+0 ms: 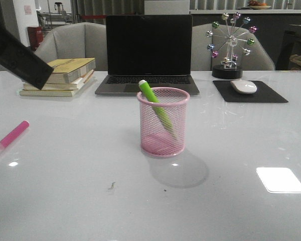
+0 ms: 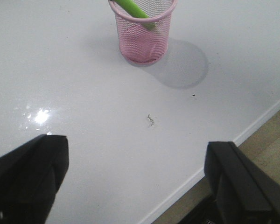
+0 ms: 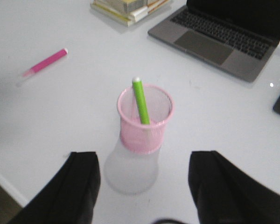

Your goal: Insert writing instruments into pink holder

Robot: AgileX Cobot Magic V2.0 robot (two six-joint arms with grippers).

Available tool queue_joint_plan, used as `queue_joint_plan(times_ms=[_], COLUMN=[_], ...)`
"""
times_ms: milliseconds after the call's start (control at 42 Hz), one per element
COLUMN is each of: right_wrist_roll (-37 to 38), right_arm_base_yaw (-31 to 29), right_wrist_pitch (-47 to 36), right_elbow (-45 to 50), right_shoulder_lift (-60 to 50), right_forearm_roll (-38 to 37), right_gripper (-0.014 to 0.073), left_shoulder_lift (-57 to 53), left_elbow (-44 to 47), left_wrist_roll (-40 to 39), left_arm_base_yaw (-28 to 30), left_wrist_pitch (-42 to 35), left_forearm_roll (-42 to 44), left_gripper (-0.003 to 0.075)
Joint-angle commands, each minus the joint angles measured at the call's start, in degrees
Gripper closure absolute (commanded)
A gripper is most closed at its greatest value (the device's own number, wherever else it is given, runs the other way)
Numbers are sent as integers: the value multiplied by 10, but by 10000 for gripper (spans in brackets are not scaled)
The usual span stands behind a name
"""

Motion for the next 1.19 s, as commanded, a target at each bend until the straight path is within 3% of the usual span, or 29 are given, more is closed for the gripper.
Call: queue_joint_plan(times_ms=[0,310,620,858,1168], right_wrist_roll=[5,53,57,57,57], right_arm_base_yaw=[0,0,0,0,0], right_wrist_pitch=[37,87,97,97,97], right_elbow=[1,97,112,112,112], right_shoulder_lift=[-49,-161,-170,-170,-170], right_forearm_roll=[-8,-26,-35,-35,-35], right_gripper=[74,74,74,74,74], left_shoulder_lift=[-6,-6,-6,40,190], left_elbow=[-19,-19,-24,-94,-192], left_wrist_roll=[-3,-3,-3,-3,-3], left_arm_base_yaw=[-5,-5,9,145,304], left_wrist_pitch=[-40,-40,-17,79,89], left_forearm_roll=[0,0,0,0,0], left_gripper=[85,85,85,85,85])
